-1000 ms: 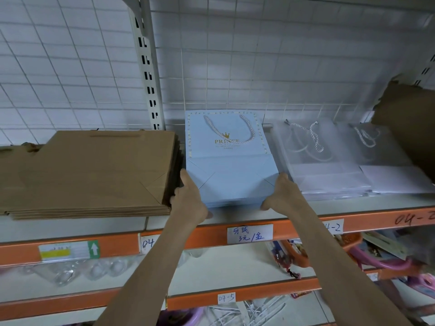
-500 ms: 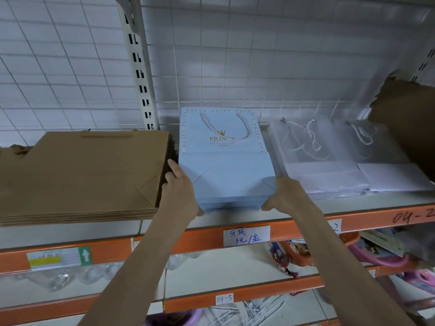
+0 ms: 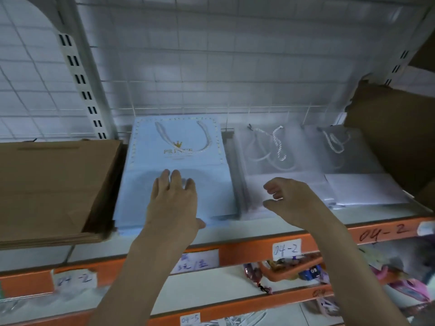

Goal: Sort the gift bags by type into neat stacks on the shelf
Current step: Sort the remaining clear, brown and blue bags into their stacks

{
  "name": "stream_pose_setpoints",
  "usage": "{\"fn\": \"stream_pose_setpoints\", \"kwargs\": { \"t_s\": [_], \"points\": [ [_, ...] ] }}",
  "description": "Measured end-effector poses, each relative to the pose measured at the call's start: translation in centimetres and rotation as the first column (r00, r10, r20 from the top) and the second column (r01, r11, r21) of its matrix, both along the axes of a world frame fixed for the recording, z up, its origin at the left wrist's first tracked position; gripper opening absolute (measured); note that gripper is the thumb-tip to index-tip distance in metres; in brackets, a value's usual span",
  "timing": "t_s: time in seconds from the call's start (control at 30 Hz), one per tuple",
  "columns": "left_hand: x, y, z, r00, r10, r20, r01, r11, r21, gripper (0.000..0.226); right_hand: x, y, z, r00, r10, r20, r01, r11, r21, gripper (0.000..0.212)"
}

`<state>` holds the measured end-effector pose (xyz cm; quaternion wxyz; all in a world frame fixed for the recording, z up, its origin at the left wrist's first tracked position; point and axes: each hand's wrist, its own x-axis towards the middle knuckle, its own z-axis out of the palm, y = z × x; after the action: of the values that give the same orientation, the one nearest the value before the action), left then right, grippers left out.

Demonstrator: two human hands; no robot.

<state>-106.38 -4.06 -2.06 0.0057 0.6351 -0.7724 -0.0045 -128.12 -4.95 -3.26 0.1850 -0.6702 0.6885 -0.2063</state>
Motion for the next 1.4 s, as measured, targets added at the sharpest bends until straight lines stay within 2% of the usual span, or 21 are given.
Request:
{"fn": "stream_pose_setpoints", "kwargs": {
  "t_s": [0.13,0.2,0.27,0.4,0.53,0.7,0.83,0.97,1.2,1.3,1.4],
  "points": [
    [-7.4,-0.8,-0.3,0.968,-0.147,-0.205,0.143,0.989,-0.034,0.075,-6.2,-0.9,0.2,0.994,-0.055,-0.093,0.052,0.998,-0.029,0.052],
    [-11.2,-1.3,-0.9,0.947,-0.138,-0.290,0.154,0.988,0.031,0.088,-8.9,-1.3,0.1,0.985,-0.082,-0.149,0.085,0.996,0.014,0.062],
    [-13.9,-1.8,-1.7,0.956,-0.064,-0.287,0.098,0.989,0.106,0.103,-10.9,-1.8,-0.2,0.987,-0.052,-0.155,0.068,0.993,0.098,0.073],
    [-15.6,-2.5,-2.8,0.952,0.147,-0.267,-0.082,0.967,0.241,0.120,-12.6,-2.9,-0.8,0.983,0.131,-0.131,-0.104,0.976,0.190,0.103],
    [-15.2,-2.6,-3.6,0.891,0.318,-0.323,-0.210,0.921,0.327,0.125,-11.8,-3.4,-1.1,0.953,0.296,-0.056,-0.279,0.937,0.212,0.109],
    [-15.1,-2.6,-4.0,0.864,0.358,-0.355,-0.236,0.909,0.343,0.131,-11.6,-3.7,-2.2,0.965,0.257,0.049,-0.261,0.930,0.258,0.112],
    [-15.0,-2.8,-4.2,0.853,0.374,-0.364,-0.262,0.910,0.322,0.139,-11.9,-3.5,-2.8,0.964,0.263,0.034,-0.264,0.938,0.224,0.111],
    [-15.1,-3.0,-4.3,0.788,0.411,-0.459,-0.313,0.908,0.277,0.142,-12.0,-3.4,-3.2,0.967,0.239,0.085,-0.249,0.958,0.139,0.101],
    [-15.2,-3.1,-4.8,0.731,0.442,-0.521,-0.390,0.896,0.213,0.138,-11.9,-4.3,-3.7,0.976,0.178,0.127,-0.186,0.981,0.052,0.082],
    [-15.0,-3.3,-5.1,0.713,0.471,-0.519,-0.415,0.880,0.229,0.137,-11.3,-4.7,-3.8,0.987,0.146,0.065,-0.152,0.983,0.103,0.062],
    [-14.7,-3.4,-5.2,0.707,0.481,-0.518,-0.431,0.874,0.224,0.133,-10.5,-5.1,-3.5,0.991,0.134,-0.020,-0.128,0.974,0.185,0.061]
  ]
}}
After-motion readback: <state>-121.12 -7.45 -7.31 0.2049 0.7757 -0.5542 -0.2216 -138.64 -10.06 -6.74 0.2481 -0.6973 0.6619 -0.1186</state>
